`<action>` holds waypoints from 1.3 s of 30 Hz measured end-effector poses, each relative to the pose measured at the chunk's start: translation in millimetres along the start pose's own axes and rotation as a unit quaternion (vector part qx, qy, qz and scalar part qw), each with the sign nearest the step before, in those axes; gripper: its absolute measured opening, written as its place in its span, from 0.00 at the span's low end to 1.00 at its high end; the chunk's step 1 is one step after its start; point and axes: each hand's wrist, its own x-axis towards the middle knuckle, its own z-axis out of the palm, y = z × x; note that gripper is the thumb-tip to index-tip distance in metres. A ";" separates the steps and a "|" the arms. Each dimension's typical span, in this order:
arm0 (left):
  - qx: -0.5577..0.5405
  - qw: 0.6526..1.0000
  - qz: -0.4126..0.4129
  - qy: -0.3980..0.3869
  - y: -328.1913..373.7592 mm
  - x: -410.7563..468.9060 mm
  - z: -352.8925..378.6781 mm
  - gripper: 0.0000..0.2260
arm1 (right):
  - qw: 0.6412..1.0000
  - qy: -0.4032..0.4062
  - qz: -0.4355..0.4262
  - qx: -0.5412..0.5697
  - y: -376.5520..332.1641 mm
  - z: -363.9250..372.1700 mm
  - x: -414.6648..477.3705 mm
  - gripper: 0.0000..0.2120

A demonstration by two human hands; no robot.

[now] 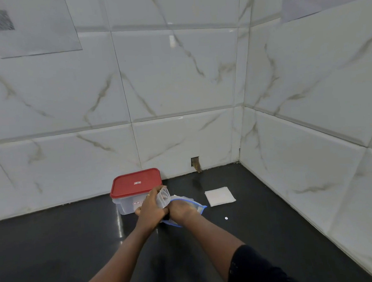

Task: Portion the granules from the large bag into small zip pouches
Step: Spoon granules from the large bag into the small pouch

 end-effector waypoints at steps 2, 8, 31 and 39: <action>0.006 1.000 0.004 0.004 0.0 0.5 -0.5 0.27 | 0.999 0.004 -0.016 -0.041 2.9 1.4 2.7 0.15; 0.008 1.000 0.010 0.008 6.8 3.5 2.2 0.24 | 0.991 0.000 -0.072 -0.116 10.9 0.4 1.5 0.22; -0.006 1.000 -0.020 0.001 19.6 0.3 13.5 0.21 | 0.995 0.073 0.068 0.030 5.4 -7.8 -25.5 0.08; -0.035 0.999 -0.032 0.016 16.8 0.9 9.3 0.20 | 0.976 -0.005 0.125 0.178 1.0 -14.0 -23.4 0.16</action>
